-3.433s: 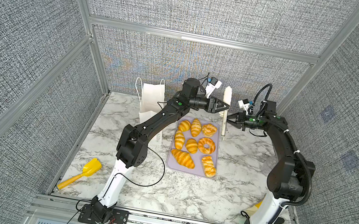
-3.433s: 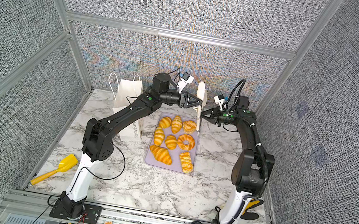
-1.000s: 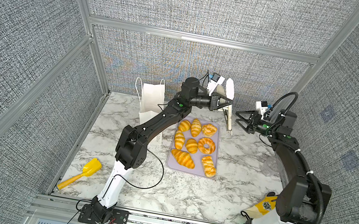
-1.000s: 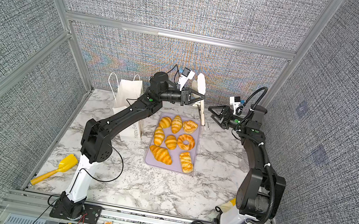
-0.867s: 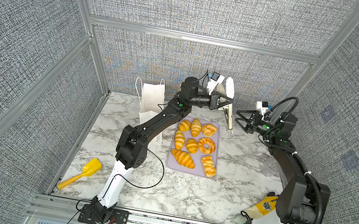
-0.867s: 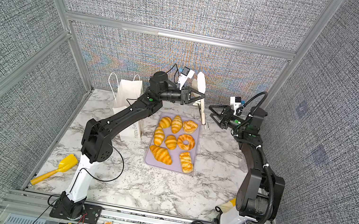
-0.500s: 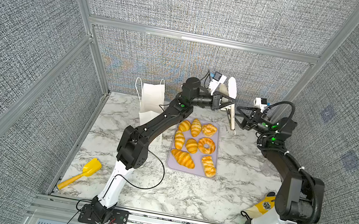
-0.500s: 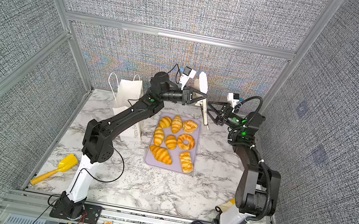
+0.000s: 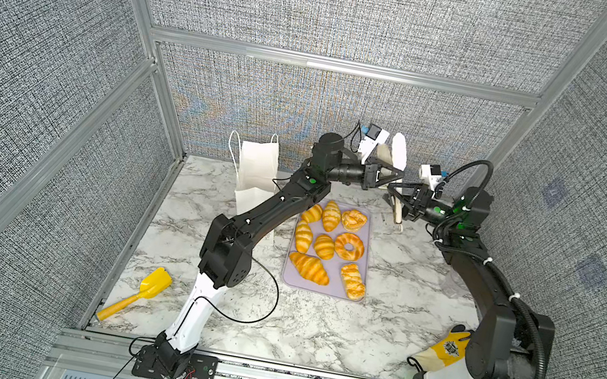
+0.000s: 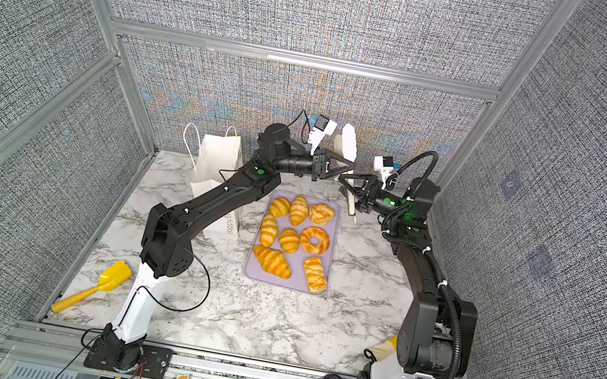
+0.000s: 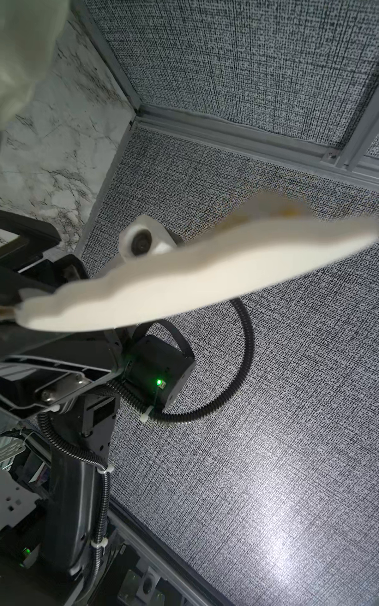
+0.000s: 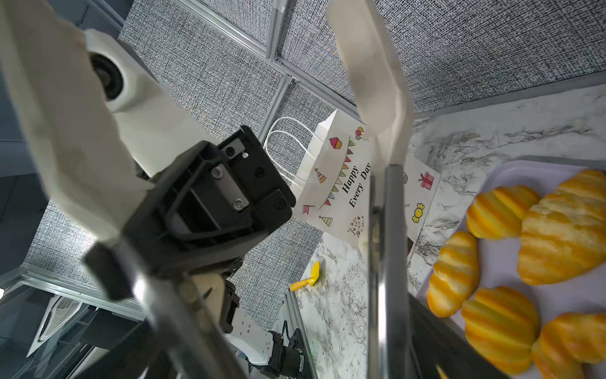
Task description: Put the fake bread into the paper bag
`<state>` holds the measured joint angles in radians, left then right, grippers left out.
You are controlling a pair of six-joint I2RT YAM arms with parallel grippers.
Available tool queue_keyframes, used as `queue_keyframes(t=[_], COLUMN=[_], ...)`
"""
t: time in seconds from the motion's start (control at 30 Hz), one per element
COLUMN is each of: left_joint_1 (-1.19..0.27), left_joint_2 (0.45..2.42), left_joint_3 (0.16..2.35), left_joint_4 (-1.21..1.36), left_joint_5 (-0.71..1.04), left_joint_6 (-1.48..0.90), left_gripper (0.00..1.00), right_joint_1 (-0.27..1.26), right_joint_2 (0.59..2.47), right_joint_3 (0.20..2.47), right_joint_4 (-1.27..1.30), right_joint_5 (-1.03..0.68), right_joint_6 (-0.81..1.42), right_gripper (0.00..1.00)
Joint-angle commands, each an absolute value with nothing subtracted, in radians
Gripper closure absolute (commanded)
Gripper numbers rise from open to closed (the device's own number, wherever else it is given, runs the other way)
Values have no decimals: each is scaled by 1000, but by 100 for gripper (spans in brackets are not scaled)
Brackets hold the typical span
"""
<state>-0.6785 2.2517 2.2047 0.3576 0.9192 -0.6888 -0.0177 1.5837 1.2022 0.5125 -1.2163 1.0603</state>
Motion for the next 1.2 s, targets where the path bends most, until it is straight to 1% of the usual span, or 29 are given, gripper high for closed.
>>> queue_keyframes(t=[0.0, 0.13, 0.3, 0.43, 0.8, 1.17], left_joint_1=[-684, -688, -694, -700, -719, -719], left_joint_2=[2247, 2248, 2242, 2232, 2240, 2232], left_joint_3=[2214, 2210, 2163, 2147, 2108, 2055], left_joint_4=[417, 442, 536, 548, 652, 770], left_joint_5=[935, 947, 953, 944, 948, 953], left_joint_6=[-692, -710, -781, -787, -866, -964], left_gripper=[98, 98, 98, 98, 98, 98], right_joint_1=[-15, -17, -17, -18, -23, -46], right_joint_2=[1583, 1586, 1586, 1591, 1591, 1582], right_joint_3=[1213, 1221, 1226, 1233, 1256, 1265], right_joint_4=[533, 535, 538, 512, 546, 563], right_joint_5=[-1230, -1231, -1224, -1206, -1198, -1222], right_joint_6=[1054, 1059, 1055, 1031, 1031, 1031], right_gripper=[4, 5, 5, 5, 5, 5])
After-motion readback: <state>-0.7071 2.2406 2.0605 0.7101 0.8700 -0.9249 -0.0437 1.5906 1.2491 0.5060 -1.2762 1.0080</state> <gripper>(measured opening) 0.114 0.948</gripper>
